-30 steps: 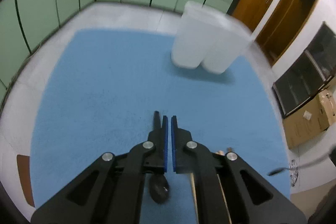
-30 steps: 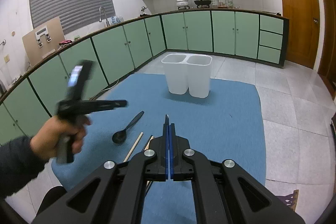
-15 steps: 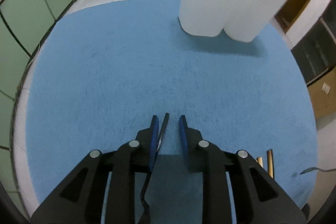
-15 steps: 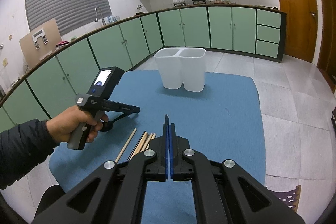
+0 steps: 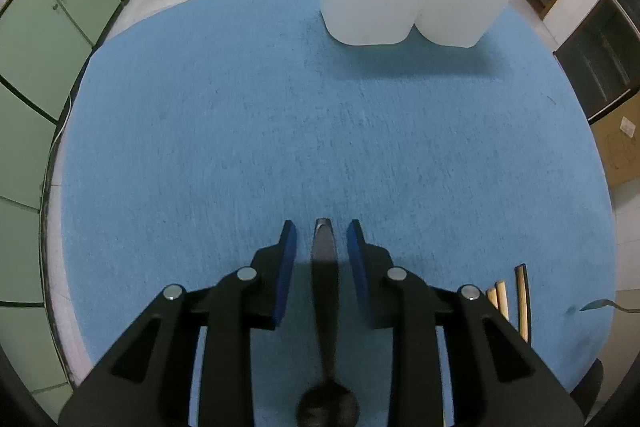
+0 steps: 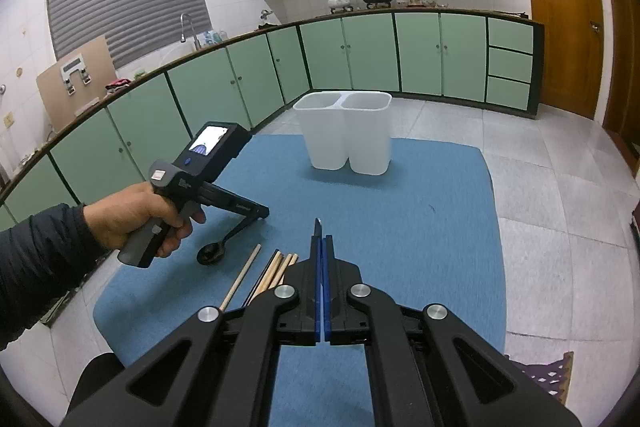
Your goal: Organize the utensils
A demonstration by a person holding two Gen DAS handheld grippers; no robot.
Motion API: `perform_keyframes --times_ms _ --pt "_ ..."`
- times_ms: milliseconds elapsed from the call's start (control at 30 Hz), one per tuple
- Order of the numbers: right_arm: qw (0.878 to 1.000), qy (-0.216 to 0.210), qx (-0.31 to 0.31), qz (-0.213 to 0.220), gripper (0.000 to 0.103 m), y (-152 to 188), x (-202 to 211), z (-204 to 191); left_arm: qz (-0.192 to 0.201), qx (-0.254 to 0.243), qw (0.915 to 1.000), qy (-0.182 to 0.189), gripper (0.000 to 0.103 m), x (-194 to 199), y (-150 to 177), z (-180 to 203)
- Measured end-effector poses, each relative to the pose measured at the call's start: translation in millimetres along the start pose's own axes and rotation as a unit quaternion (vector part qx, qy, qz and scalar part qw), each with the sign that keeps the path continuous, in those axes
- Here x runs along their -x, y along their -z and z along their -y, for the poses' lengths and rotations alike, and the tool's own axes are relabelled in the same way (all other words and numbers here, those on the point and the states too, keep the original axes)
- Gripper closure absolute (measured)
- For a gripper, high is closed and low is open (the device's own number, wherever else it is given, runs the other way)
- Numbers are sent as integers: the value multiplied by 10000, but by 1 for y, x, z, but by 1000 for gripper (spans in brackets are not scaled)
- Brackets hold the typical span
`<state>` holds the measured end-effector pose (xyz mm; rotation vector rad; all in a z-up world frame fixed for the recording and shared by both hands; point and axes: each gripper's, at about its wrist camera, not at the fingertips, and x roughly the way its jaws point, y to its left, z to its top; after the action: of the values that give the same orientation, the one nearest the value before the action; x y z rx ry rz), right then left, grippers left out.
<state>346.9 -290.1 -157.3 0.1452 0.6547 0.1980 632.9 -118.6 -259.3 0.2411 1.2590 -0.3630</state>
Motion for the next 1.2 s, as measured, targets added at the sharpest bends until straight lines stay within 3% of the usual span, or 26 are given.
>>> perform_keyframes --times_ms 67,267,400,567,800,1033,1200 --pt "10000 0 1 3 102 2 1 -1 -13 -3 10000 22 92 2 1 -2" --pt "10000 5 -10 42 102 1 3 -1 54 9 10000 15 93 8 4 -6" --pt "10000 5 -12 66 102 2 4 -2 578 153 9982 45 92 36 14 -9" --pt "10000 -5 -29 73 102 3 5 -2 1509 497 9868 306 92 82 54 -19" --pt "10000 10 48 81 102 -1 9 -8 2318 653 9699 353 92 128 99 -10" --pt "9997 42 187 148 102 -13 14 -18 2879 549 9552 409 92 177 111 -4" --pt "9994 -2 316 166 102 -40 11 -23 3286 456 9420 502 92 204 91 3"
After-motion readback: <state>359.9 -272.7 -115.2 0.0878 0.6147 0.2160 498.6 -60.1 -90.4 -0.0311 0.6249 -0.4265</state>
